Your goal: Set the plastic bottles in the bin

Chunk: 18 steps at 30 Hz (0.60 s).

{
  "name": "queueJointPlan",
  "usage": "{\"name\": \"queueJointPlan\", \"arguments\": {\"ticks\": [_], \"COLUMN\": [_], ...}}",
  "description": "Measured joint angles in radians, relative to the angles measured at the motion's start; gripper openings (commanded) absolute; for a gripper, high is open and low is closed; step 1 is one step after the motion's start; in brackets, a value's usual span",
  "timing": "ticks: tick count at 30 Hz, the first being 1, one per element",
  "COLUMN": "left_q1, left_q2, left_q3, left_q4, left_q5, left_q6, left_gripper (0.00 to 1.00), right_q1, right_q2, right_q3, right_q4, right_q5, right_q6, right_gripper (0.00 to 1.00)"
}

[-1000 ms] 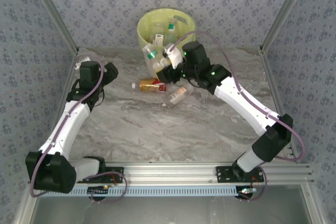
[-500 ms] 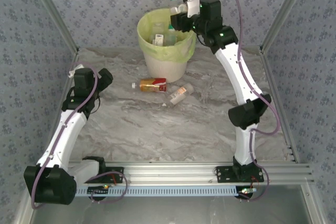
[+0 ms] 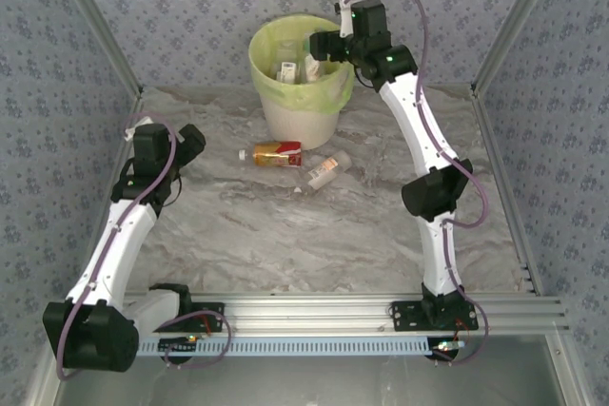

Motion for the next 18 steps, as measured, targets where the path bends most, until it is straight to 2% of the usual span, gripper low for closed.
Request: {"name": "queueJointPlan", "arguments": {"ticks": [5, 7, 9, 18], "left_q1": [0.000, 0.000, 0.000, 0.000], "left_q2": [0.027, 0.044, 0.064, 0.139], "left_q3": [0.000, 0.000, 0.000, 0.006], "left_q4": [0.001, 0.000, 0.000, 0.001], "left_q5": [0.031, 0.048, 0.071, 0.154], "left_q6": [0.000, 0.000, -0.001, -0.063], "left_gripper": [1.00, 1.00, 1.00, 1.00], "right_q1": [0.011, 0.021, 0.037, 0.082], "right_q2": [-0.052, -0.092, -0.149, -0.451], "right_q3": [-0.051, -0.090, -0.151, -0.562], "right_q4": [-0.006, -0.004, 0.000, 0.125], "right_q5": [0.063, 0.081, 0.099, 0.126], "right_q6": [-0.008, -0.013, -0.024, -0.030], "right_gripper": [0.91, 0.99, 1.00, 1.00]}}
